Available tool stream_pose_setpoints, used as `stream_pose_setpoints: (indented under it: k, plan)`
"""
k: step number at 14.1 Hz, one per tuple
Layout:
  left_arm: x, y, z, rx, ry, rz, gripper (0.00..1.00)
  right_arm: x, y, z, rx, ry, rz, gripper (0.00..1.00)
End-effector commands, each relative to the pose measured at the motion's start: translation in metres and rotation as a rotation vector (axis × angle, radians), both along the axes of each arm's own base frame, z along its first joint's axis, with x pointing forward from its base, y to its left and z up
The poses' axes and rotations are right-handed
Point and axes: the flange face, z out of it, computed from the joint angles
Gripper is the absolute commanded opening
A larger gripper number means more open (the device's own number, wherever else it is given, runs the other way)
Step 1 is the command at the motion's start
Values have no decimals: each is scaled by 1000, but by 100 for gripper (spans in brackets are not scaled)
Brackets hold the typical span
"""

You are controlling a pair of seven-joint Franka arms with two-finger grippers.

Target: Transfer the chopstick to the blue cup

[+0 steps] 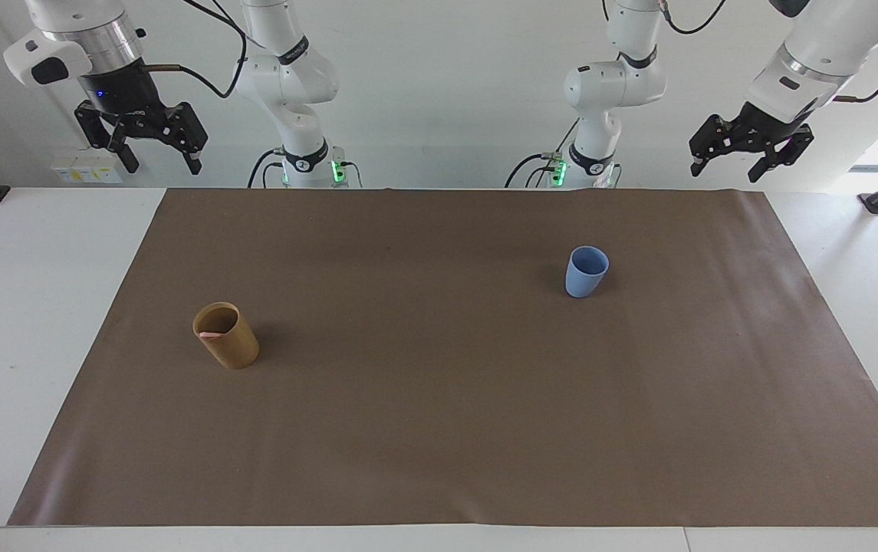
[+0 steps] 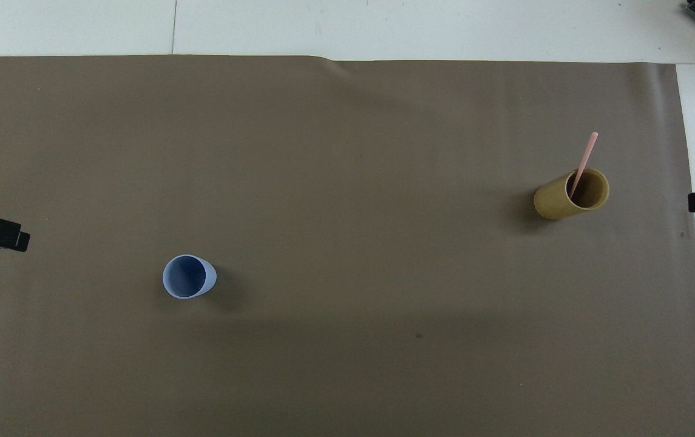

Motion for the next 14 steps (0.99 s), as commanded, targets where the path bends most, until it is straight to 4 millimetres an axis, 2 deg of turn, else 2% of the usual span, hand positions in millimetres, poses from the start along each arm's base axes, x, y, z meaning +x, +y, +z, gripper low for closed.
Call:
stream_pose_setpoints:
  k: [1, 9, 14]
  plan:
    - [-5, 3, 0, -7, 9, 7, 100, -3, -1, 0, 21, 1, 15, 100]
    - [-5, 3, 0, -7, 9, 7, 100, -3, -7, 0, 20, 0, 3, 100]
    - [-5, 3, 0, -7, 9, 7, 100, -2, -5, 0, 19, -6, 6, 100]
